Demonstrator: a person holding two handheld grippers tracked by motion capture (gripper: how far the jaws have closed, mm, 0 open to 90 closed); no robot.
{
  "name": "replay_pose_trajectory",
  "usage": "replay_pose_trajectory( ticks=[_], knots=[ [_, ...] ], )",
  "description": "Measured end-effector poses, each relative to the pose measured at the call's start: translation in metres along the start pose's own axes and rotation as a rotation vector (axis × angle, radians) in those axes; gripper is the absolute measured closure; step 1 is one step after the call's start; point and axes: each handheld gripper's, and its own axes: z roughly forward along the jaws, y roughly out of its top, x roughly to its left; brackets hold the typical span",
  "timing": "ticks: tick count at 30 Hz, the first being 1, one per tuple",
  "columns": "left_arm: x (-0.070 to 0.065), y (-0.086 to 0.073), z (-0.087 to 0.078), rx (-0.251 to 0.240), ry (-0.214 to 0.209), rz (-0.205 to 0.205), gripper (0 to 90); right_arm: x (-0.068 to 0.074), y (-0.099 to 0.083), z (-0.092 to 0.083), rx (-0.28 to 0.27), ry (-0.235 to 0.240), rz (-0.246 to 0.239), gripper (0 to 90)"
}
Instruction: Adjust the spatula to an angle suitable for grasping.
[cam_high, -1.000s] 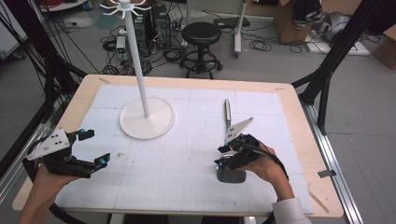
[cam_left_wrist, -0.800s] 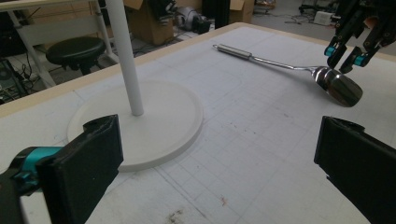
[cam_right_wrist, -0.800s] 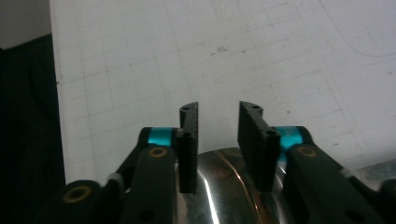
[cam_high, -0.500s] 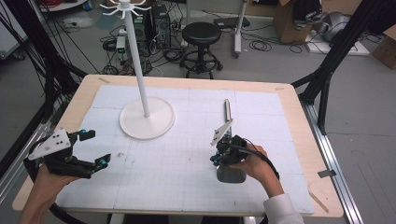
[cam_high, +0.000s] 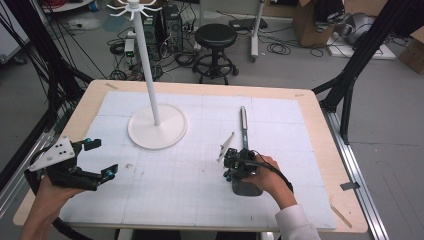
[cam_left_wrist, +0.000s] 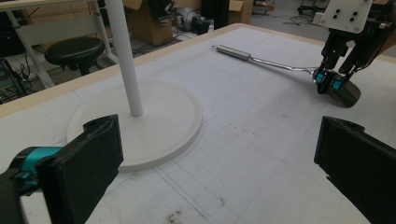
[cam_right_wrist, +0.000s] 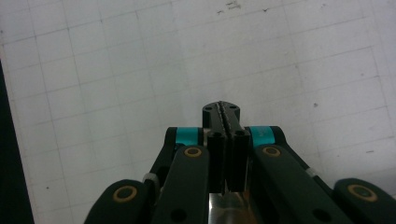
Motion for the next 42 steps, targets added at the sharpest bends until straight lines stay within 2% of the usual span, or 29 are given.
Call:
replay_pose_trajectory(
  ticks=[7,21,26,33,42],
  knots=[
    [0.0,0.0,0.0,0.0,-0.002,0.002,1.7,0.0,-0.001,0.005,0.048,-0.007,-0.007,89.5],
    [0.001,0.0,-0.002,-0.002,0.002,0.002,1.7,-0.001,-0.002,0.005,0.051,-0.005,-0.008,89.6],
    [0.001,-0.001,-0.003,-0.003,0.006,-0.003,1.7,0.0,-0.006,0.003,0.085,-0.015,-0.012,89.6],
    [0.001,0.0,-0.004,-0.006,0.005,-0.001,1.7,-0.002,-0.016,0.001,0.102,-0.018,0.004,89.6],
    [0.001,-0.001,-0.003,-0.003,0.006,-0.003,1.7,-0.009,-0.044,-0.009,0.1,-0.023,0.063,89.6]
  ],
)
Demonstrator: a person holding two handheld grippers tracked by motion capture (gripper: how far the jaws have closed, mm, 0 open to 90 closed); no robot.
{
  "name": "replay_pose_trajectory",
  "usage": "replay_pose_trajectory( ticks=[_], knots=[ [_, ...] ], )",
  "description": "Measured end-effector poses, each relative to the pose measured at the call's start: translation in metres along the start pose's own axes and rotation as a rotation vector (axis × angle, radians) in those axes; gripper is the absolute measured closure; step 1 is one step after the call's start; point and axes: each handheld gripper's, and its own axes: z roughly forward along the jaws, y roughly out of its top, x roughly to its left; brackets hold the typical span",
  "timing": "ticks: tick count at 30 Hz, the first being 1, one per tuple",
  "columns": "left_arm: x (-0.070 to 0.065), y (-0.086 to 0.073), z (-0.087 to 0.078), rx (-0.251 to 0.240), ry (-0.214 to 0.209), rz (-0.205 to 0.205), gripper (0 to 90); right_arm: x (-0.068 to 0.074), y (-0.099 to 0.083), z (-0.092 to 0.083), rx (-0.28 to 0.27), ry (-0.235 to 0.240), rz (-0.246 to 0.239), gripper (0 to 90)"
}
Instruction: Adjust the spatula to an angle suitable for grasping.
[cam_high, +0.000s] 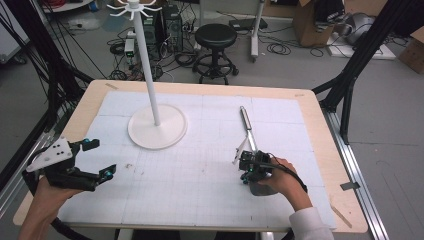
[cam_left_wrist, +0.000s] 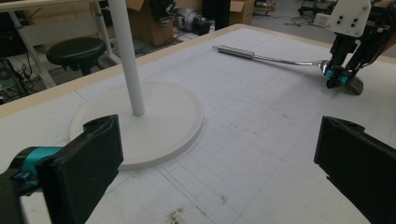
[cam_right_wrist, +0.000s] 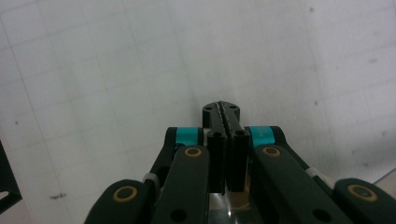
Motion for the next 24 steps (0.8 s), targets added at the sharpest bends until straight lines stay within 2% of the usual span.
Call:
replay_pose_trajectory(
  ticks=[6,7,16,24],
  knots=[
    [-0.001,-0.001,0.002,0.006,-0.003,0.0,1.7,-0.005,-0.014,-0.003,0.008,-0.01,0.025,89.6],
    [-0.001,-0.001,0.002,0.007,-0.001,0.0,1.7,-0.007,-0.021,-0.005,0.011,-0.014,0.043,89.6],
    [-0.001,-0.002,0.004,0.013,-0.002,-0.001,1.7,-0.017,-0.047,-0.011,0.009,-0.026,0.105,89.6],
    [-0.001,-0.002,0.004,0.017,-0.006,0.0,1.7,-0.023,-0.061,-0.016,0.001,-0.034,0.141,89.6]
  ],
)
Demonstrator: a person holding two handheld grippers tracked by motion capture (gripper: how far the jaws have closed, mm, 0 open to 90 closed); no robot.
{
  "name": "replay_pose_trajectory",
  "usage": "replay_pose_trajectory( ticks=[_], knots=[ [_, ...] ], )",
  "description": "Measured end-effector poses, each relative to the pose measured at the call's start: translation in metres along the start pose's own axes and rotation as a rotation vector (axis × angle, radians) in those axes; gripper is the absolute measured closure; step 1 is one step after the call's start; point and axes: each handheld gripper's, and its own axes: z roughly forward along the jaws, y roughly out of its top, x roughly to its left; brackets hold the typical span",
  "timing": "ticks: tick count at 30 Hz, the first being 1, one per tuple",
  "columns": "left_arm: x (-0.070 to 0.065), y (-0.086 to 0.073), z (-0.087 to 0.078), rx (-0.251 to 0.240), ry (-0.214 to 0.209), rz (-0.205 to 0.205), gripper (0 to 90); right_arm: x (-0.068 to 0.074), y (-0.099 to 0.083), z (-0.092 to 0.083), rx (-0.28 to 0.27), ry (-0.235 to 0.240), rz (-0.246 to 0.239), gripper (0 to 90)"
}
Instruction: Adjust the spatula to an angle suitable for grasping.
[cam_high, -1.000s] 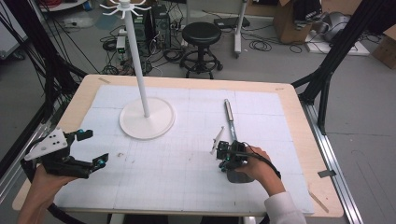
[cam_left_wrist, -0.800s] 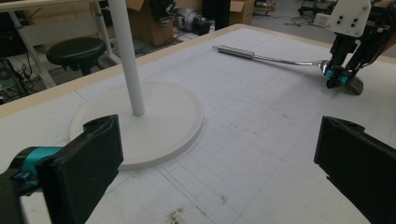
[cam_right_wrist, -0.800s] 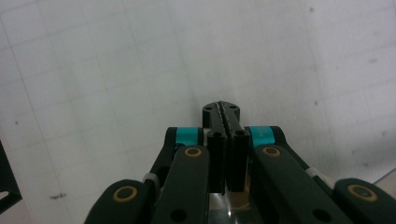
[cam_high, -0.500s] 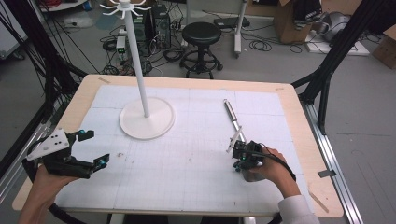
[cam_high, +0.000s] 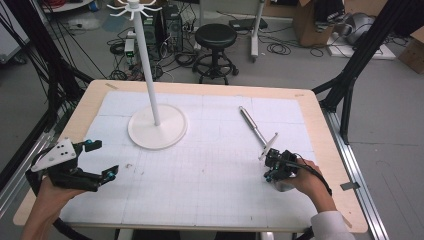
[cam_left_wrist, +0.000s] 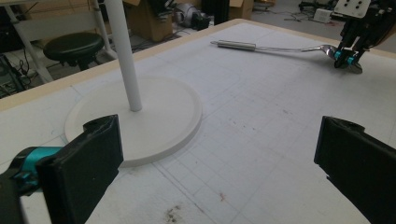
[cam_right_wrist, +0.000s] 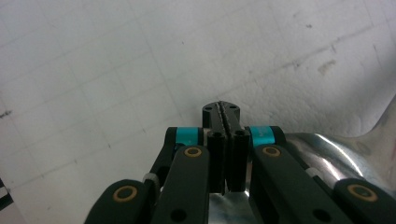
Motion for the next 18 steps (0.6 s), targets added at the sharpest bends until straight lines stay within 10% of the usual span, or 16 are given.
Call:
replay_pose_trajectory(
  ticks=[18],
  knots=[
    [0.0,0.0,0.0,0.002,-0.001,-0.001,1.7,-0.022,-0.028,-0.016,-0.018,-0.047,0.117,89.6]
  ],
)
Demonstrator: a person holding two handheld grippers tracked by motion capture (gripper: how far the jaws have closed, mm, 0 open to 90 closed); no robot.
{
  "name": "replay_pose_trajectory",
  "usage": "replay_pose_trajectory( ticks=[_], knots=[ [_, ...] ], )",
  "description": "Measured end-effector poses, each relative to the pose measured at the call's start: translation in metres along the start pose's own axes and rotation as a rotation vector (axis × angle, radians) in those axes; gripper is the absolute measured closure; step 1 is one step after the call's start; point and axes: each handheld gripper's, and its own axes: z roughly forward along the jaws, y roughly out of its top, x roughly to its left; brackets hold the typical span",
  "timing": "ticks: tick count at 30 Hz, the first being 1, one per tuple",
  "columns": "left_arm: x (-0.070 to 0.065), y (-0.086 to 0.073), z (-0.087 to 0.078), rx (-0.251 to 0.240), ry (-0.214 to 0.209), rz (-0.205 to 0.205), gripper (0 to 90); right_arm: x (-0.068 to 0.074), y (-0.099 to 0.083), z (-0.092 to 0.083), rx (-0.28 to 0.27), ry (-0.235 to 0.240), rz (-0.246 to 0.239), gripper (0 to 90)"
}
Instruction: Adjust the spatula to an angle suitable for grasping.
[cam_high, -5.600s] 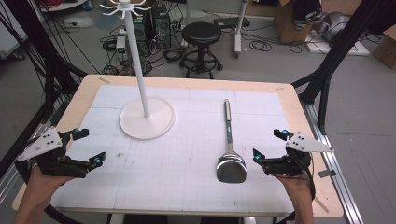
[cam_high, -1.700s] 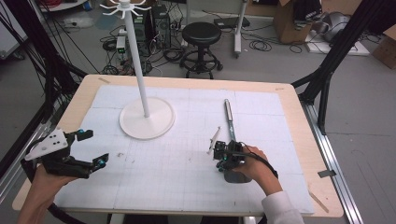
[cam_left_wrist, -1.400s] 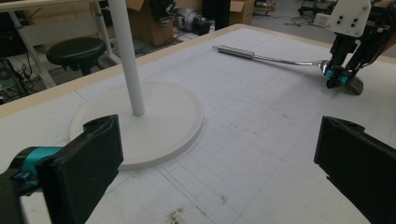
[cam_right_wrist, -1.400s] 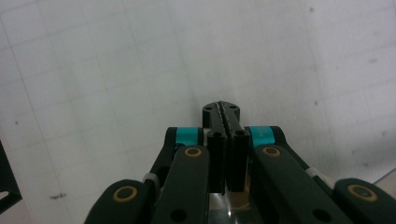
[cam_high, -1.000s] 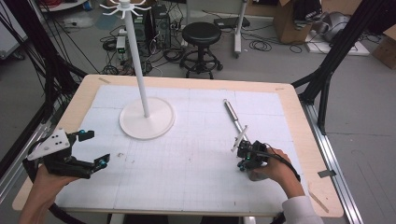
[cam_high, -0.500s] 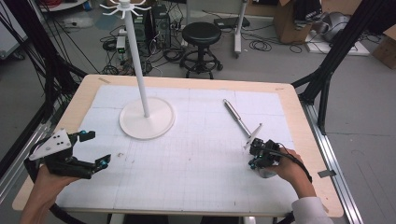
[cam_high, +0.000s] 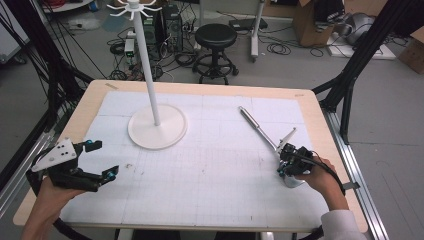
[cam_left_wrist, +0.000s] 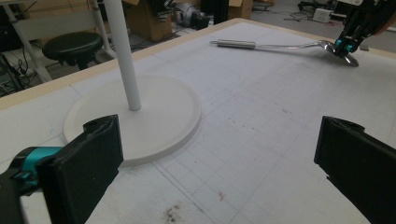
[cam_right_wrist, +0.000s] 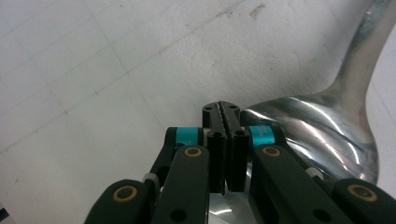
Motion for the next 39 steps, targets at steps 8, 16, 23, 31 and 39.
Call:
replay_pose_trajectory(
  ticks=[8,16,23,31,39],
  knots=[
    [0.0,0.0,0.0,0.0,0.0,-0.001,1.7,0.001,0.002,-0.002,-0.022,0.012,-0.007,89.5],
    [0.0,0.0,0.0,-0.002,0.0,-0.005,1.7,0.003,0.011,-0.009,-0.039,0.015,-0.015,82.5],
    [0.001,-0.001,-0.001,-0.002,0.002,-0.007,1.7,-0.001,0.017,-0.017,-0.074,-0.012,0.004,59.0],
    [0.002,-0.003,0.0,0.001,0.002,-0.006,1.7,-0.005,0.025,-0.023,-0.105,-0.04,0.04,13.0],
    [0.002,-0.003,0.001,0.005,0.004,-0.006,1.7,-0.014,0.036,-0.03,-0.196,-0.078,0.111,0.4]
  ],
)
